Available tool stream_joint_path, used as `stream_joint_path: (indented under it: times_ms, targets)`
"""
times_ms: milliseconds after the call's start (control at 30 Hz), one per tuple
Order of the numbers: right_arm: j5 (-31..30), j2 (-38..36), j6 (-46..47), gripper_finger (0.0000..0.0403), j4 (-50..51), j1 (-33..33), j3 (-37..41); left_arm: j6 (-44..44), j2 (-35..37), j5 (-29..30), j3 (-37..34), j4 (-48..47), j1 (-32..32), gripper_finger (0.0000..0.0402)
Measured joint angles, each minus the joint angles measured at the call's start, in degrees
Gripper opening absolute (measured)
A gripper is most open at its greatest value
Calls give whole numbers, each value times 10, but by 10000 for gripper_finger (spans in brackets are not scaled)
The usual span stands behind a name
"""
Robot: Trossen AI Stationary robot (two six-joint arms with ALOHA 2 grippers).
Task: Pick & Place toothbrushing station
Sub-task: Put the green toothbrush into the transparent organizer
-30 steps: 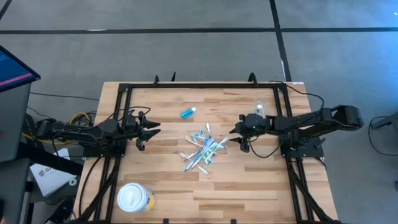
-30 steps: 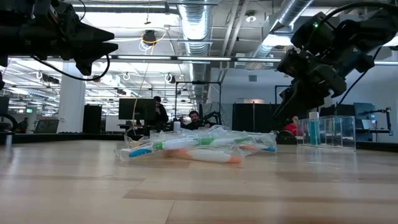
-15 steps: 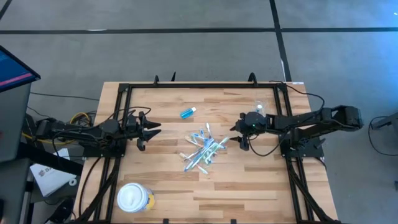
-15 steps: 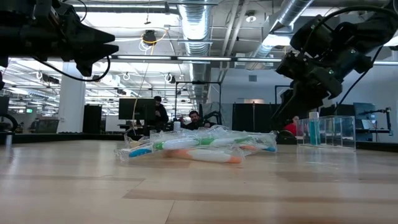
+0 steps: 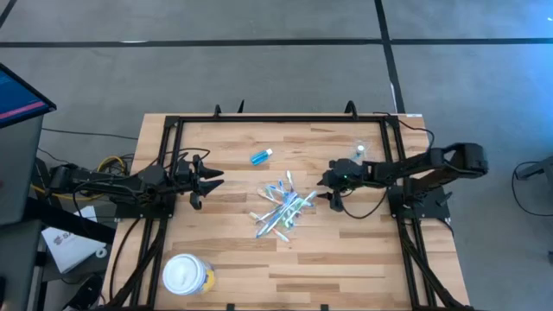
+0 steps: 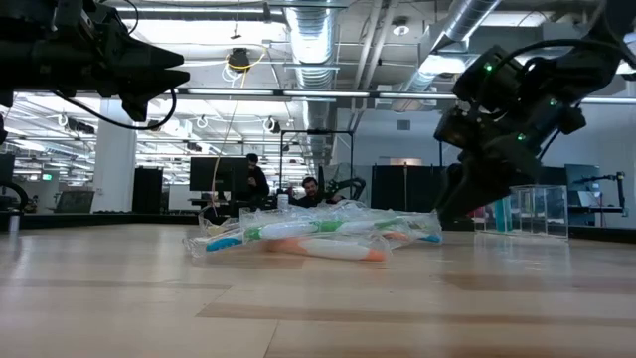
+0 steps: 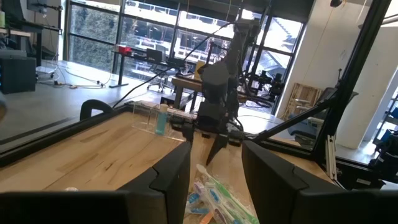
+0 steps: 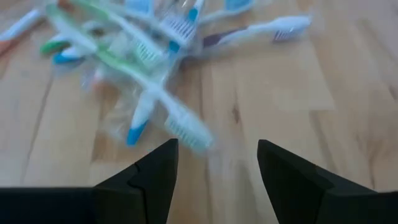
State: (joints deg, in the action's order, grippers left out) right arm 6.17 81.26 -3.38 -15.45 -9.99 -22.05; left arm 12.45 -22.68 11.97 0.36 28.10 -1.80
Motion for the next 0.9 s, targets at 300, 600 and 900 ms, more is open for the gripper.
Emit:
stream_joint_path:
  times_ms: [300,600,900]
  targets:
    - [25,16,-1,201,-15,0,1,0,0,0,0,1,0,140]
    - [30,16,-6,79,-18,2,1,-1,0,0,0,1,0,140]
    - [30,16,-27,3,-9,2,1,-1,0,0,0,1,0,140]
